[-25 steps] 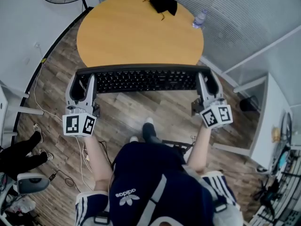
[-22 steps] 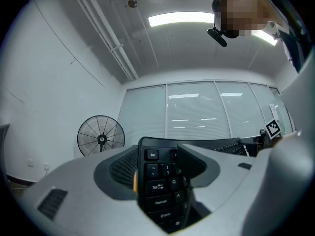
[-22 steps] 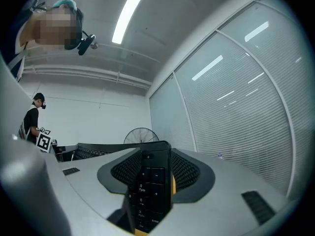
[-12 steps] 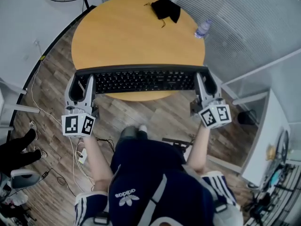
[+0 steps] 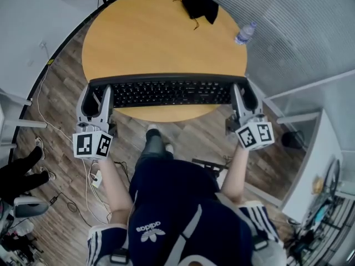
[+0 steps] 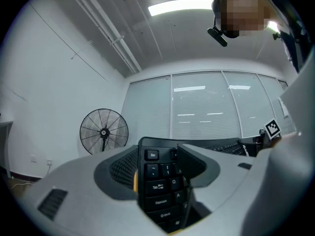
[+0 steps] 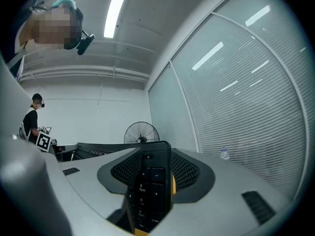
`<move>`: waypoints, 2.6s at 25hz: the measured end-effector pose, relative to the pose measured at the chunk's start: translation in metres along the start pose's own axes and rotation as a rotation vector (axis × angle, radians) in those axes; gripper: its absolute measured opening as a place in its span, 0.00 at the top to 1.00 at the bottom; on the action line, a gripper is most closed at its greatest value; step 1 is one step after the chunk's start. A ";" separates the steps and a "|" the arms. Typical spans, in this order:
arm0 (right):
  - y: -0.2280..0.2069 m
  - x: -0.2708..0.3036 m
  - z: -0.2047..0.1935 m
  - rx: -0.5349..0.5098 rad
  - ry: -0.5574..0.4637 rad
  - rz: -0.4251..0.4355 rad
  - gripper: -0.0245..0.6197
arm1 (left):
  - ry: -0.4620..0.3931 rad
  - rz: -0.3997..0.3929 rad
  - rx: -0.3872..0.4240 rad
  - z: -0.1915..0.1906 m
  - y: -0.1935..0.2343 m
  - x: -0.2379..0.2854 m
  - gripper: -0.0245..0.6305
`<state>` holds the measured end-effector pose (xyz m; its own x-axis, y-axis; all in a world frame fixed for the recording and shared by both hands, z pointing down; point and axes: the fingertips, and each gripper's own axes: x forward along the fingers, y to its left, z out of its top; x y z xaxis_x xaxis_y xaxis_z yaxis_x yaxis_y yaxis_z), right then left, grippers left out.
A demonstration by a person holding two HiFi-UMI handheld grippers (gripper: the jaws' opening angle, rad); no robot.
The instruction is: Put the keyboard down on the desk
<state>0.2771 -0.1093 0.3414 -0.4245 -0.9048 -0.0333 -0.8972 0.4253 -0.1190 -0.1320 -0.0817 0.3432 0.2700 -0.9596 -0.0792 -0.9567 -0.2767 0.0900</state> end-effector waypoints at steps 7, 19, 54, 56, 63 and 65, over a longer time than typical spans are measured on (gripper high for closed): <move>-0.010 0.039 -0.010 0.010 0.032 -0.025 0.69 | 0.032 -0.018 -0.009 -0.012 0.024 0.043 0.60; -0.013 0.128 -0.009 -0.009 0.037 -0.103 0.69 | 0.053 -0.098 -0.031 -0.021 0.087 0.143 0.60; -0.048 0.177 -0.068 0.073 0.146 -0.098 0.69 | 0.188 -0.029 -0.070 -0.083 0.107 0.181 0.60; -0.055 0.179 -0.086 0.087 0.182 -0.110 0.69 | 0.228 -0.017 -0.083 -0.103 0.106 0.182 0.60; -0.071 0.181 -0.147 0.144 0.298 -0.126 0.69 | 0.361 0.007 -0.111 -0.163 0.106 0.183 0.60; -0.074 0.182 -0.163 0.157 0.329 -0.131 0.69 | 0.398 0.013 -0.120 -0.178 0.108 0.183 0.60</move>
<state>0.2467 -0.3023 0.5060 -0.3471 -0.8854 0.3091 -0.9276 0.2754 -0.2525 -0.1665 -0.2961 0.5156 0.3012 -0.9015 0.3106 -0.9473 -0.2458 0.2054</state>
